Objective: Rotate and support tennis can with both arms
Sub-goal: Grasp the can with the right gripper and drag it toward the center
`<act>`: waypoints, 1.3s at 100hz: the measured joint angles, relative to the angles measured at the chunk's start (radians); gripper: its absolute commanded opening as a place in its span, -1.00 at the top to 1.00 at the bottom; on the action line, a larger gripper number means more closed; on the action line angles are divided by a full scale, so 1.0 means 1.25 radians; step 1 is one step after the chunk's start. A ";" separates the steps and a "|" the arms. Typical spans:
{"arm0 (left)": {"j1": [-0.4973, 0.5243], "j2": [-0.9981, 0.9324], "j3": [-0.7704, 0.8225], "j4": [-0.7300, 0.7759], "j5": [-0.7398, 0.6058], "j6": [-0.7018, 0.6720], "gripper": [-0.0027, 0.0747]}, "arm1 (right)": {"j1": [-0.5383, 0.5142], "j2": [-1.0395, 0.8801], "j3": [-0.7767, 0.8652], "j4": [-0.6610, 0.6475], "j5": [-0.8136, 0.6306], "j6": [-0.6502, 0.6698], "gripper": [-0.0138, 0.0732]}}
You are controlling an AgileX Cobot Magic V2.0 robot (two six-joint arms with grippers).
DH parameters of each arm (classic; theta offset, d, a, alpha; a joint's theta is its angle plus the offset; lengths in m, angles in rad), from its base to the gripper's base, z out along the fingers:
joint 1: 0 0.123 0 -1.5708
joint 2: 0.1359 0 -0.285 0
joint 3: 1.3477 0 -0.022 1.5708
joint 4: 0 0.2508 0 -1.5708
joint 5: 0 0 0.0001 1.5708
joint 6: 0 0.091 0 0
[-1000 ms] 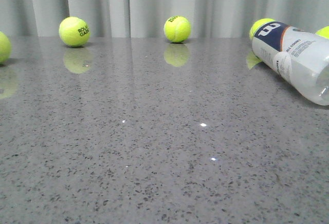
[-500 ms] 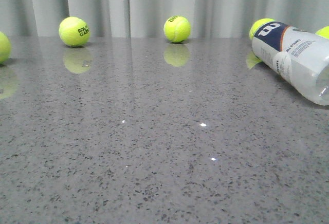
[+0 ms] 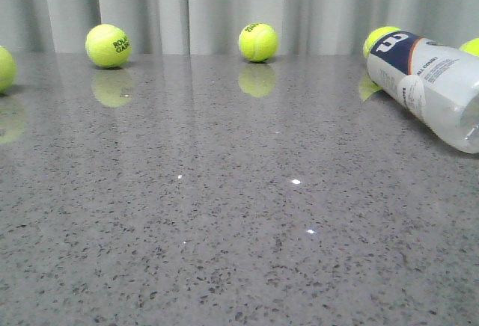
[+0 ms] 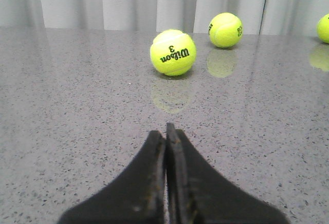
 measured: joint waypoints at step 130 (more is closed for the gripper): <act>0.000 0.000 0.000 0.000 0.000 0.000 0.98 | 0.209 0.387 -0.252 0.111 0.050 -0.585 0.22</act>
